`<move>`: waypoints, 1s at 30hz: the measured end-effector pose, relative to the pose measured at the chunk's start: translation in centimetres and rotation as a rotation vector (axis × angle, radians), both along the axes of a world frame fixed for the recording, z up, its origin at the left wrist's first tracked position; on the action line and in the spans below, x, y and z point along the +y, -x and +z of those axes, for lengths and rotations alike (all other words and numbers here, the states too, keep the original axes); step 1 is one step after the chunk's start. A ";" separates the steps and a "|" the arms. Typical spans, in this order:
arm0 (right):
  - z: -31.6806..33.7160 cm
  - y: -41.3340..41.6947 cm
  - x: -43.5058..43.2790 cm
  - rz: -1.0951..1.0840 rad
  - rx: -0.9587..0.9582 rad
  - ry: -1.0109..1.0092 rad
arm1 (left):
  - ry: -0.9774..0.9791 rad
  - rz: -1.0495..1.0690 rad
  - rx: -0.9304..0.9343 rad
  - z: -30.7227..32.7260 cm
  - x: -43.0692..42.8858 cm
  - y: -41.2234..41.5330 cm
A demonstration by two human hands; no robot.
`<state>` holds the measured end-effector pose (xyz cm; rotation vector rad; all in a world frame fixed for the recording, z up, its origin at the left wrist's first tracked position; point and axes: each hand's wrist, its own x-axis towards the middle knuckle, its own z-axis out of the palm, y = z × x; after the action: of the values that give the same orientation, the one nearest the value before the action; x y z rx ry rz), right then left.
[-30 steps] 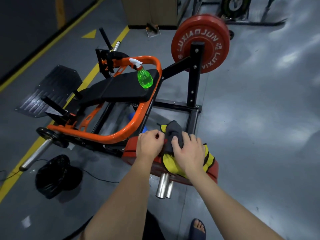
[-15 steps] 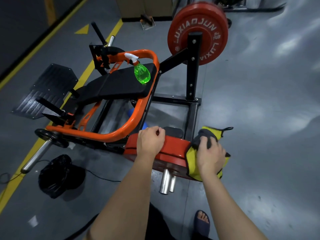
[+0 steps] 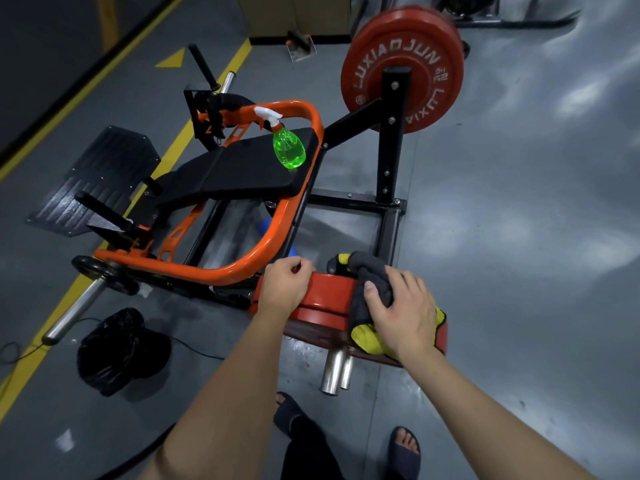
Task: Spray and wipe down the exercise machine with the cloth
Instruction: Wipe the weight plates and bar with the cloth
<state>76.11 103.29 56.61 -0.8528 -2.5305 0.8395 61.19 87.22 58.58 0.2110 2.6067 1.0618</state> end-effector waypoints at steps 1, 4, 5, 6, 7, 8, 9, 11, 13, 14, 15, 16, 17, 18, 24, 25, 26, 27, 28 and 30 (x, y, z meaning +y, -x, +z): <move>0.1 0.1 -0.3 -0.011 -0.016 -0.014 | -0.003 -0.006 0.002 -0.1 -0.2 0.1; 0.6 0.6 -1.2 -0.032 -0.057 -0.047 | -0.005 -0.018 -0.005 -0.4 -0.6 0.9; 0.8 0.9 -1.6 -0.034 -0.067 -0.054 | -0.009 -0.017 -0.010 -0.5 -0.9 1.2; 1.0 1.1 -2.0 -0.037 -0.082 -0.064 | -0.013 -0.015 -0.016 -0.8 -1.2 1.5; 1.3 1.5 -2.3 -0.037 -0.096 -0.074 | -0.012 -0.015 -0.018 -1.0 -1.5 1.9; 1.5 1.9 -2.6 -0.034 -0.115 -0.087 | -0.010 -0.017 -0.026 -1.2 -1.8 2.2; 1.8 2.3 -3.0 -0.026 -0.142 -0.098 | -0.011 -0.019 -0.036 -1.6 -2.2 2.6; 2.3 3.3 -3.7 -0.001 -0.189 -0.133 | -0.019 0.003 -0.042 -2.3 -3.1 3.1; 2.9 4.4 -4.6 0.030 -0.214 -0.171 | -0.008 0.057 -0.015 -3.1 -4.1 3.7; 3.1 5.0 -5.0 0.050 -0.234 -0.190 | 0.015 0.083 0.017 -3.5 -4.6 3.8; 3.3 5.7 -5.4 0.071 -0.252 -0.211 | 0.055 0.116 0.073 -3.8 -5.2 3.9; 3.5 6.3 -5.8 0.089 -0.266 -0.232 | 0.101 0.148 0.131 -4.0 -5.6 4.0; 3.6 7.0 -6.3 0.106 -0.280 -0.244 | 0.140 0.181 0.191 -4.0 -6.1 3.8; 3.7 7.5 -6.6 0.117 -0.293 -0.252 | 0.164 0.203 0.245 -3.9 -6.2 3.5; 3.9 8.7 -7.9 0.198 -0.309 -0.290 | 0.098 0.270 0.313 -3.4 -7.7 0.9; 4.0 8.7 -8.0 0.217 -0.306 -0.288 | 0.086 0.278 0.310 -3.2 -7.8 0.4; 4.0 8.6 -8.0 0.238 -0.296 -0.280 | 0.078 0.276 0.309 -3.0 -7.8 -0.2; 3.9 8.4 -7.9 0.259 -0.278 -0.271 | 0.074 0.258 0.310 -2.5 -7.6 -0.8; 3.9 8.1 -7.7 0.286 -0.252 -0.265 | 0.064 0.227 0.320 -2.0 -7.3 -1.2; 3.5 7.2 -7.1 0.355 -0.201 -0.244 | 0.046 0.174 0.329 -1.1 -6.1 -1.9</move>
<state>68.94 96.24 60.15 -0.4354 -2.9376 0.5427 63.13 81.09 57.52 0.1624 2.9870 1.1027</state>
